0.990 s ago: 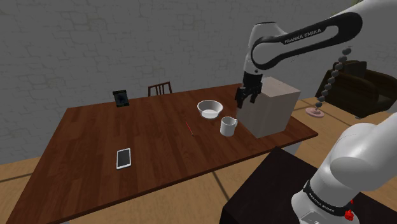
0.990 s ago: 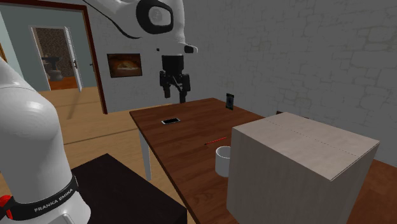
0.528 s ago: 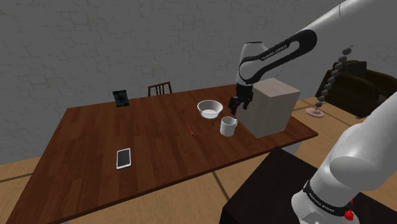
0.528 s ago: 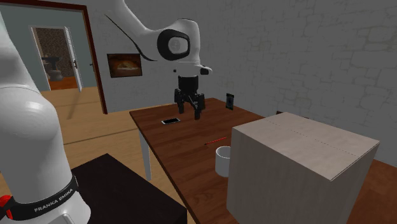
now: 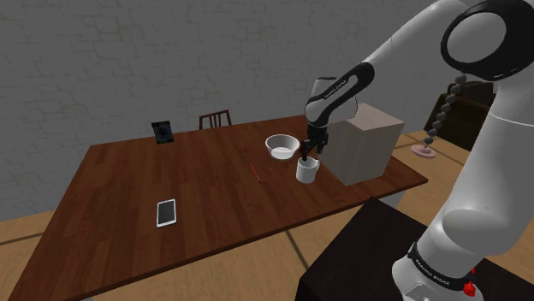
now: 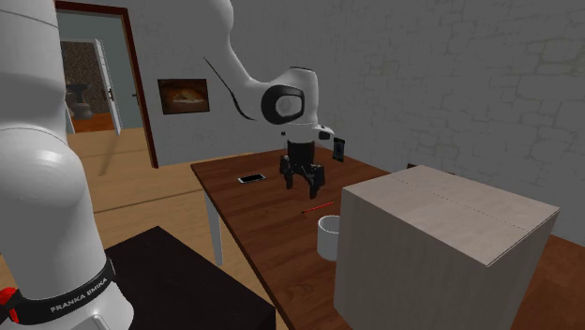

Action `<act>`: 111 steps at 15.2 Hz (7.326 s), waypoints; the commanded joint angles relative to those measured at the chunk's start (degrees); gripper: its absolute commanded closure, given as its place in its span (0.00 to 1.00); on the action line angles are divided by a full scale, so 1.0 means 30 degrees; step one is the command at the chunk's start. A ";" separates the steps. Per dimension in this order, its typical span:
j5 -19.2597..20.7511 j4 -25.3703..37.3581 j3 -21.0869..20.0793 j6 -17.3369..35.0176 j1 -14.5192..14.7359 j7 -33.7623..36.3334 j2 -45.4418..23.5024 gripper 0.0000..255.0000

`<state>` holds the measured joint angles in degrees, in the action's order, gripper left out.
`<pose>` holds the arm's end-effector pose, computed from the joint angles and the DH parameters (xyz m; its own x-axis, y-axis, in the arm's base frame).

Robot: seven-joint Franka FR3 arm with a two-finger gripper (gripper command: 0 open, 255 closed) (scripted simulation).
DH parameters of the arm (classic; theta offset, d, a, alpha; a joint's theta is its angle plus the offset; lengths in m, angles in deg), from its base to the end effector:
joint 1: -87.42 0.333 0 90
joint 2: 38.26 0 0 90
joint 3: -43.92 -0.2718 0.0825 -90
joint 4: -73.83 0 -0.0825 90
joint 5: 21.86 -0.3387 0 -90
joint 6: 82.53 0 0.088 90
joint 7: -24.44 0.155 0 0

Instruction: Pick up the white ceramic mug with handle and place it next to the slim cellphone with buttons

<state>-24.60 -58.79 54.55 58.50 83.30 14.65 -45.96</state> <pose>0.4719 -0.1246 0.2305 0.9925 -0.1214 0.0158 -0.1214 -0.9926 -0.0033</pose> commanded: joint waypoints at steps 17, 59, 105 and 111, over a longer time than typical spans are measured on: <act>-0.2104 0.5285 -0.0958 0.3246 -0.1449 -0.2269 -0.8516 0.00; -0.0710 0.5225 -0.0005 -0.1826 -0.0746 -0.1305 -0.3333 1.00; 0.0995 1.7846 -0.3358 -0.6734 0.7685 1.1537 -1.0959 1.00; 0.0993 1.7547 -0.3360 -0.5666 0.7683 1.1544 -1.1728 1.00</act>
<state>-21.61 -6.07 44.47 40.90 106.38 49.31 -80.68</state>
